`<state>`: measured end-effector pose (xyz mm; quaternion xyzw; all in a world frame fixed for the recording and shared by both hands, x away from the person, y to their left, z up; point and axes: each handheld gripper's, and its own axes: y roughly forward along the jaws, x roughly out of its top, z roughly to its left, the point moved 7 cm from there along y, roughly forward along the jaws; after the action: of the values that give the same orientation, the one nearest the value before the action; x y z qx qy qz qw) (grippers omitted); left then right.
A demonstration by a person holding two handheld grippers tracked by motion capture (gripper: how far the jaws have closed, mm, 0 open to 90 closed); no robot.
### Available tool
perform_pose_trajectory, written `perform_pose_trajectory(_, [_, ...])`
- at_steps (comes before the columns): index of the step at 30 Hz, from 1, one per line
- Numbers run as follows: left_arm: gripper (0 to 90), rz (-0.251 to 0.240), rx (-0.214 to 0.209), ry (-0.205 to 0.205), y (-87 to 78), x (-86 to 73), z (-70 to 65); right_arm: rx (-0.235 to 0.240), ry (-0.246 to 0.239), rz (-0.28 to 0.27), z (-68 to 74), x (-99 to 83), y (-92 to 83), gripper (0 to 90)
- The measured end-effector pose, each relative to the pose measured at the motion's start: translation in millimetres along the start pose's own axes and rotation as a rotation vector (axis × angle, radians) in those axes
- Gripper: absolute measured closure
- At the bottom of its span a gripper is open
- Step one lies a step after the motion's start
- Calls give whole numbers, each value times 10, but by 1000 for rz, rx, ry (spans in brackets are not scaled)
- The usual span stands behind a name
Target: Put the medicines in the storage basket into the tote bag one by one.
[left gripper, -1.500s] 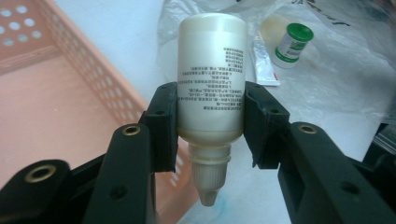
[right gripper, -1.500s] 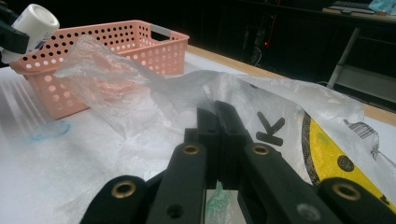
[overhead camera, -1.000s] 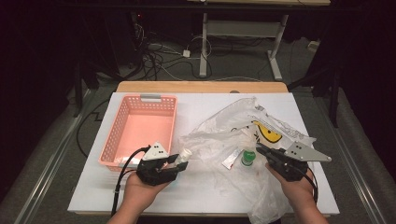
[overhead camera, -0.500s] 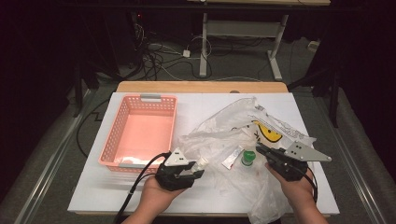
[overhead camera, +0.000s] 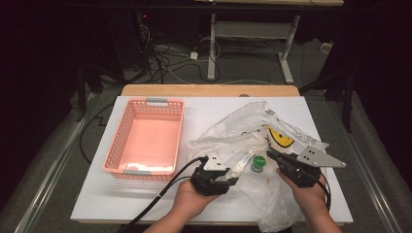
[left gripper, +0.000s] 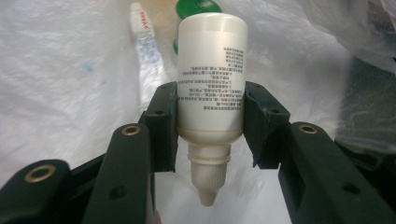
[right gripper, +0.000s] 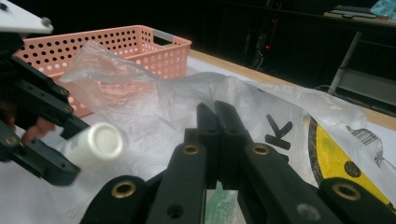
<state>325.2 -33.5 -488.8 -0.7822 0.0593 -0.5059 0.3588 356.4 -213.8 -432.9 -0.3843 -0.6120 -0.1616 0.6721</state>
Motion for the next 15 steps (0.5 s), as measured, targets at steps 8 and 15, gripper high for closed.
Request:
perform_pose_trajectory(8, [577,14,-3,23,326,80,-72,-1,0,-5,-5,4,-13,900])
perform_pose_trajectory(15, [575,1,-21,27,574,196,-194,-12,7,-13,-38,21,-55,900])
